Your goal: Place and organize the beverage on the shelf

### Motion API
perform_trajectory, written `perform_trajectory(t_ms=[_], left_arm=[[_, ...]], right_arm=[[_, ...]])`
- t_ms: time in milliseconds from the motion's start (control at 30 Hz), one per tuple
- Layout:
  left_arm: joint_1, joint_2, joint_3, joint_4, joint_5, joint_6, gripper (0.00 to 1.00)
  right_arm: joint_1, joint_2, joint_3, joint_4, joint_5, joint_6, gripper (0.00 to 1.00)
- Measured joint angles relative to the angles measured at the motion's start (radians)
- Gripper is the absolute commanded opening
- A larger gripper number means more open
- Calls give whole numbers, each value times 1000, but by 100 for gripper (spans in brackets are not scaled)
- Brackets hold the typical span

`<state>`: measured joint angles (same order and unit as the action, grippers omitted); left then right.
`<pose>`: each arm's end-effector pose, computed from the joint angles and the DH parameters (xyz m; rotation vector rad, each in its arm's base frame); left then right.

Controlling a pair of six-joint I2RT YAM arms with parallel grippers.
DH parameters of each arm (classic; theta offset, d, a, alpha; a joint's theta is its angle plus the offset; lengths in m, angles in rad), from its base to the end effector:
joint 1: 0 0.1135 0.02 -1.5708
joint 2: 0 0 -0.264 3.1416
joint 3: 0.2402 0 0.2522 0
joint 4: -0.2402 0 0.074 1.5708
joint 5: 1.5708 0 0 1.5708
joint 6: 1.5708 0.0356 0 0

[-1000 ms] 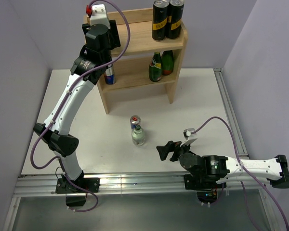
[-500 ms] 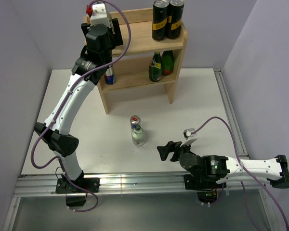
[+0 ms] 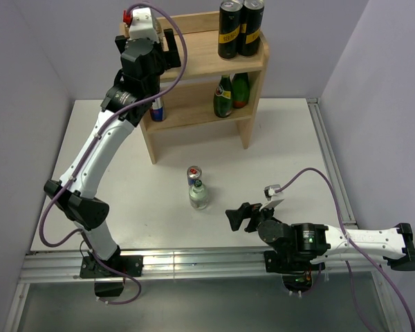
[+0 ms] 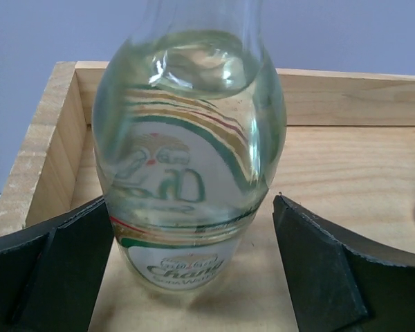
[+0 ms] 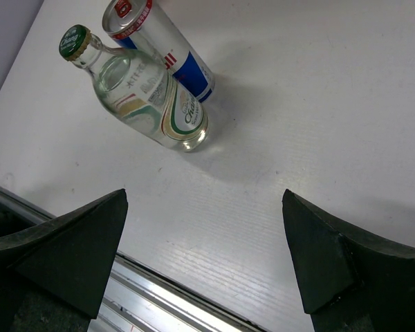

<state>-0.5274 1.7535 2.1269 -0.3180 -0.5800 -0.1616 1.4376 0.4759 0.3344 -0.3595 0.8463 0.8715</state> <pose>0.3363 -0.1733 0.5241 -0.1866 1.5140 -0.1107 0.0426 0.1173 0.2124 -0.0435 1.9536 0.6794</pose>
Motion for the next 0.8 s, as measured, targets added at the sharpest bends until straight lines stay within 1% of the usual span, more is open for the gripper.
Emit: perform_trajectory(t_ms=[233,333,500,633,733,800], left_arm=[[-24,-75,-77,-9,-2,-25,99],[-35,-124,-108,-23,-27,-24,99],[-32,-187,-112,-31,-113,-7,100],[-37,-200,-112,-55,-171,-4,99],[-81,-217,-149,-73,-207,-4,99],[-141,-249,-206,-95,-239,-4,99]], right_arm=[[0,0,0,0,0,2,100],[0,0,0,0,0,3,100],[0,0,0,0,0,3,100],[0,0,0,0,0,3,100],[0,0,-2,0,0,3,100],[0,0,-4,1,0,3,100]])
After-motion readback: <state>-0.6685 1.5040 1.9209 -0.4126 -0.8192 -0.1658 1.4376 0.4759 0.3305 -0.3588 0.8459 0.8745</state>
